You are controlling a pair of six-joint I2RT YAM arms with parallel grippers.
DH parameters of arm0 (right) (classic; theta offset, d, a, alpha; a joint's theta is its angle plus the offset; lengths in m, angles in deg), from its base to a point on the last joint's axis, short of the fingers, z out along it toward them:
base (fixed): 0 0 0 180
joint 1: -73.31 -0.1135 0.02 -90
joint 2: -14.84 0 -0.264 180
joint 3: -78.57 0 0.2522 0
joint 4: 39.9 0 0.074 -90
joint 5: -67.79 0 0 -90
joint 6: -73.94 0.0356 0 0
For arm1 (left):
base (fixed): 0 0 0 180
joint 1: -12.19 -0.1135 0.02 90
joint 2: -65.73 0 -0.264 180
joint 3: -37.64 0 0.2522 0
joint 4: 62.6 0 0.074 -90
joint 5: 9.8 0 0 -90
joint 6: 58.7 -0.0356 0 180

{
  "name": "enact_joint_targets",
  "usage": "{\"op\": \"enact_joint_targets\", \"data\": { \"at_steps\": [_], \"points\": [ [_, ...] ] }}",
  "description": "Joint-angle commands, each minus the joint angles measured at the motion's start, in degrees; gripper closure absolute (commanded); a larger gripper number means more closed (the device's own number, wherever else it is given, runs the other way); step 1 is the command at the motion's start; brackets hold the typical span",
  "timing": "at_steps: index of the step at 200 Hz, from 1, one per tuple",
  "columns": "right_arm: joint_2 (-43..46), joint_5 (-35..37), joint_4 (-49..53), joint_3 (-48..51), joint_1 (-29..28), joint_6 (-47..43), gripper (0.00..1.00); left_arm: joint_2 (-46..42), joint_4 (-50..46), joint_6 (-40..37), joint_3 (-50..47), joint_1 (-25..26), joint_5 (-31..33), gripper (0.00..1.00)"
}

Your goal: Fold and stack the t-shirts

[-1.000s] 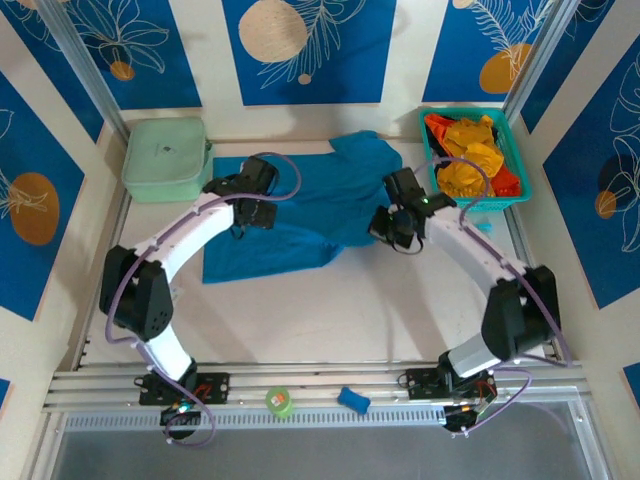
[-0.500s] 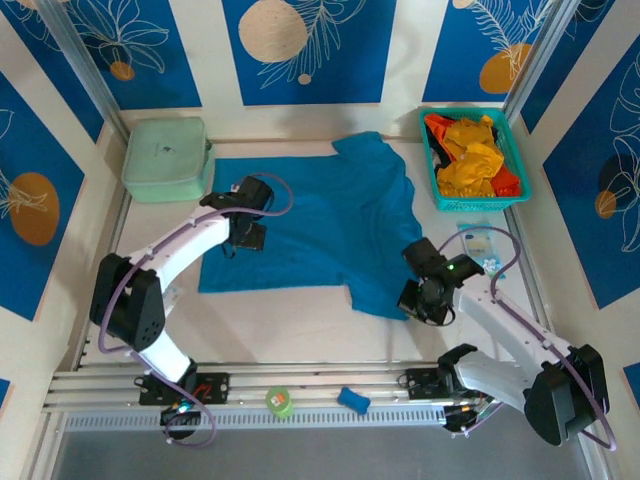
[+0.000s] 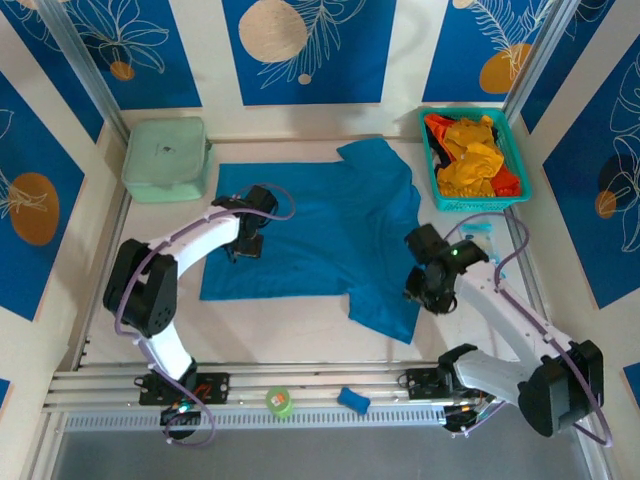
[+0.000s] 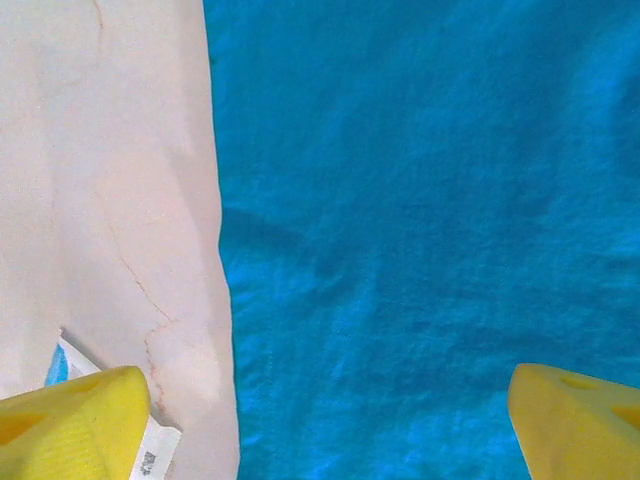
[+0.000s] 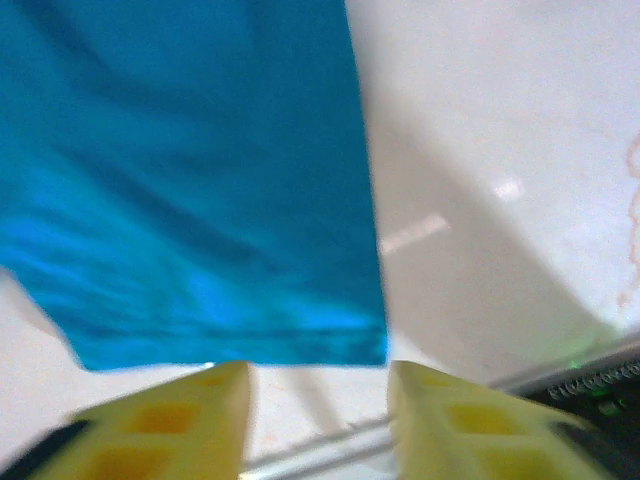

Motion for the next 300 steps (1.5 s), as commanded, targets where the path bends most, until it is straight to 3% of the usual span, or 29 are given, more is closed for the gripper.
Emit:
{"op": "enact_joint_targets", "data": {
  "at_steps": [1, 7, 22, 55, 102, 165, 228, 263, 300],
  "points": [
    [-5.5, 0.7, -7.1, -3.9, 6.2, -9.8, 0.90, 3.9, 2.4, 2.1, -1.8, -1.1, -0.2, 0.09],
    [-8.2, 0.0, -9.9, -4.9, 8.1, -11.5, 1.00, 4.9, 3.0, 2.2, -1.8, -1.3, -0.2, 0.10],
    [-16.3, -2.4, -15.3, -8.2, 12.4, -14.8, 1.00, 8.0, 3.3, 2.7, -1.0, -2.1, -0.2, 0.12],
    [-32.0, -1.2, -20.3, -14.5, 15.9, -17.2, 1.00, 10.7, 2.2, 3.7, -0.8, -3.0, 0.7, 0.14],
    [-45.5, -5.7, -23.5, -18.4, 19.5, -14.3, 1.00, 9.5, 1.1, 4.7, -2.9, -3.5, -0.7, 0.16],
    [-42.8, 0.6, -15.7, -12.8, 20.8, -3.3, 1.00, 4.6, 0.9, 6.2, -9.0, -3.5, -2.4, 0.16],
    [-33.3, -0.9, -16.3, -4.4, 21.5, 2.3, 1.00, 1.3, 3.7, 7.0, -13.6, -3.5, -6.0, 0.17],
    [-30.6, -0.3, -16.8, -4.9, 21.5, 0.4, 1.00, -0.8, 3.4, 6.5, -13.7, -3.2, -7.3, 0.16],
    [-25.7, -0.2, -17.3, -7.8, 19.5, -7.6, 1.00, -8.1, -1.0, 5.3, -11.4, -3.2, -5.7, 0.09]
  ]
}}
